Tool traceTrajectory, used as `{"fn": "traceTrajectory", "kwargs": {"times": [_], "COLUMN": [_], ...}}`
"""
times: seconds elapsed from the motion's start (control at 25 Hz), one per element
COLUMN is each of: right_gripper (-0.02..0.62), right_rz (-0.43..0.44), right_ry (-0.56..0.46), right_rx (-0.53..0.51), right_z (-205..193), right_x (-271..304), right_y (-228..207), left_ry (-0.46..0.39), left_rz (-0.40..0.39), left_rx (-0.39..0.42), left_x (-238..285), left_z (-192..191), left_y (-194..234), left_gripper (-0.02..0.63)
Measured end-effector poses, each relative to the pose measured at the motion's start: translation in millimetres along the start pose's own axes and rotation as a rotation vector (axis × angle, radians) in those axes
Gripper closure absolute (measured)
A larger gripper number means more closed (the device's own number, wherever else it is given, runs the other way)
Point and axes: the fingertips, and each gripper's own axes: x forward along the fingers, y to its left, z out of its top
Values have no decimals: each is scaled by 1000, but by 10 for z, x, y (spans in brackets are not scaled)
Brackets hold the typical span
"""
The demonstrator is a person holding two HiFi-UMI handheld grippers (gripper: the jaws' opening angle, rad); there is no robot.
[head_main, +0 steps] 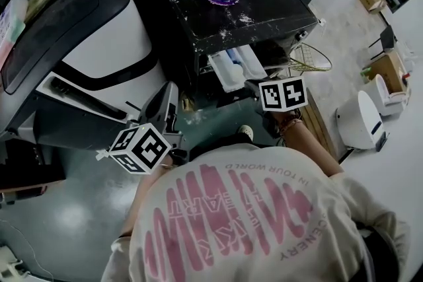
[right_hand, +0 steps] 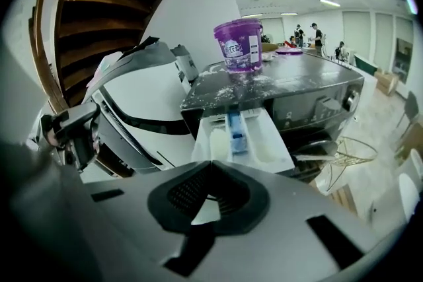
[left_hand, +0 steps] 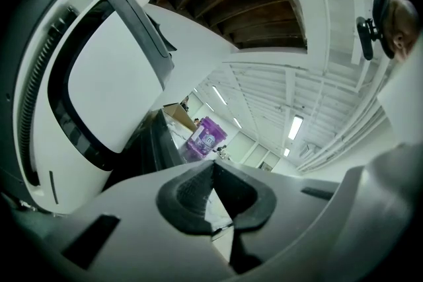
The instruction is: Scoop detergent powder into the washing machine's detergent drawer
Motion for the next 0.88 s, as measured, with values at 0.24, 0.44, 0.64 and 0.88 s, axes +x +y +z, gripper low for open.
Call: {"fn": "traceTrajectory", "kwargs": {"times": [0.24, 0.44, 0.64, 0.88], "right_gripper": [594, 594, 594, 594], "right_rz": [-25, -68, -110, -161], "right_ry": [20, 43, 75, 112], "right_rx": [-76, -194, -327, -528], "right_z": [5, 6, 17, 21], "right_x": [28, 42, 72, 106], "right_y": [38, 74, 106, 182], "left_ry": [4, -3, -12, -17], "left_rz": [-3, 5, 12, 21], "left_rx": [-11, -19, -27, -36], "left_x": [2, -36, -69, -131], "left_z": [-14, -2, 17, 6], "left_y": [20, 54, 79, 98], "left_gripper": [603, 603, 603, 603]}}
